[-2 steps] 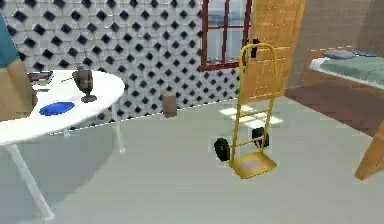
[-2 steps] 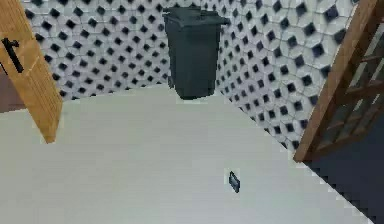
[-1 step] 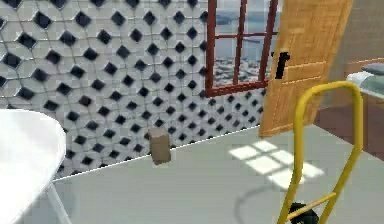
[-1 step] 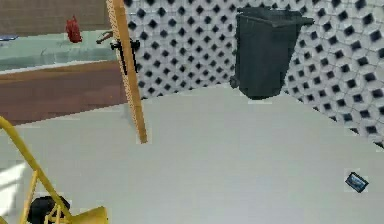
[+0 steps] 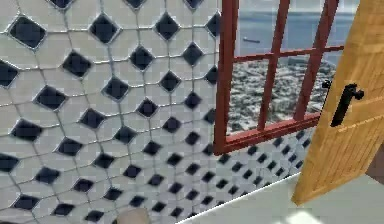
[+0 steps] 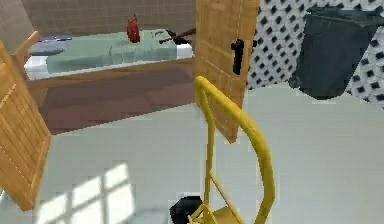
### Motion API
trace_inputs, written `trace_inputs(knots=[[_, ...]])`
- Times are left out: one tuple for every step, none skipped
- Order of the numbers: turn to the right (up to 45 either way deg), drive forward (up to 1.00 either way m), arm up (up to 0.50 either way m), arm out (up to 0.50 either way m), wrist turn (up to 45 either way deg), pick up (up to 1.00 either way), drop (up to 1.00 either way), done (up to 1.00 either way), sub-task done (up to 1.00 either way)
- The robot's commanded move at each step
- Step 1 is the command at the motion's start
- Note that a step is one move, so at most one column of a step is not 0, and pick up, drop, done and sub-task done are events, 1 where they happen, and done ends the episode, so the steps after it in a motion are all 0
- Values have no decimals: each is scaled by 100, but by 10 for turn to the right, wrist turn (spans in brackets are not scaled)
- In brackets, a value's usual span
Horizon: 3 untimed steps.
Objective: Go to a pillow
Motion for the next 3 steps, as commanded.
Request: trace_inputs(knots=[[450, 0, 0, 0, 0, 0, 0, 0, 0], [30, 0, 0, 0, 0, 0, 0, 0, 0], [-450, 0, 0, 0, 0, 0, 0, 0, 0]])
